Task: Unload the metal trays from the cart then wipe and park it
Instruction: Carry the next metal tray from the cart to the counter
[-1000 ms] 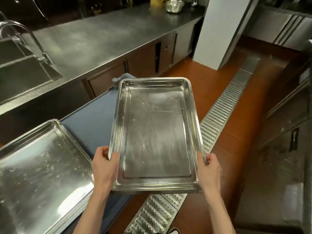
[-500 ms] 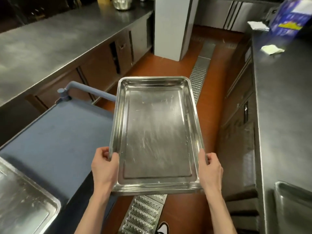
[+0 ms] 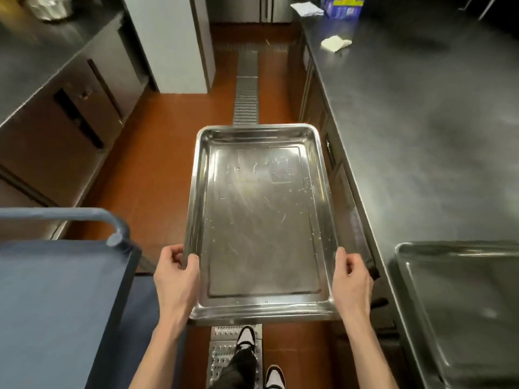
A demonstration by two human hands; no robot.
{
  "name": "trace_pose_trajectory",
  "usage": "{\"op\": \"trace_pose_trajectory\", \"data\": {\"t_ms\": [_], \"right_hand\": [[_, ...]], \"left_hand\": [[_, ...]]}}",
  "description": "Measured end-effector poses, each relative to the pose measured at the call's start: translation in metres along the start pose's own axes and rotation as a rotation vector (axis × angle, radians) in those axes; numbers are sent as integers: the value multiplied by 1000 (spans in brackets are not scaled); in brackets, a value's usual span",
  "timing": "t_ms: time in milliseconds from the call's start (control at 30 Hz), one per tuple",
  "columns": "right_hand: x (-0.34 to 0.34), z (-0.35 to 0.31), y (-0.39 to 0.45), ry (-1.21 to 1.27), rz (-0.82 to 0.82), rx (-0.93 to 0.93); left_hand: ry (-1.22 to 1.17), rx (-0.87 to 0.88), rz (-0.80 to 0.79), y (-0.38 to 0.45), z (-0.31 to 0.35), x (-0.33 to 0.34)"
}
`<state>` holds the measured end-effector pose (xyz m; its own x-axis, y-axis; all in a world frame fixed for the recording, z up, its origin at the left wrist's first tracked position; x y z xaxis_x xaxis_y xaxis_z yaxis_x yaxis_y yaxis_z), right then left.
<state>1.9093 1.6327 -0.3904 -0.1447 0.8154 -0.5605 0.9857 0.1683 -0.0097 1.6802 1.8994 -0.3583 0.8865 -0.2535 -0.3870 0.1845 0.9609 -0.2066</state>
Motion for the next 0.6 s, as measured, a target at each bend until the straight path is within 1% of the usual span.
{"op": "trace_pose_trajectory", "data": {"t_ms": [133,367,600], "right_hand": [[-6,8,14,-25,137,71],[-20,11,21,6,287,185],[-60,24,13,-1,456,276]], "left_hand": [[16,44,-123,29,19,41],[49,139,-324,67,54,104],[92,212,-508,61,73,171]]}}
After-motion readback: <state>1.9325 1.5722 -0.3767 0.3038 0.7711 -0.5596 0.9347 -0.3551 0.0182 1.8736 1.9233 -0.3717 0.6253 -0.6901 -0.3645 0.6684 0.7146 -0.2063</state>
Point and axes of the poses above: each hand's wrist, its own y-axis towards the middle knuckle, its own x-axis out of the palm, z = x × y, the point moved 4 cm from there along y, towards the middle knuckle, and after that the axes turned 5 degrees about -x, right-handed, at the moved point
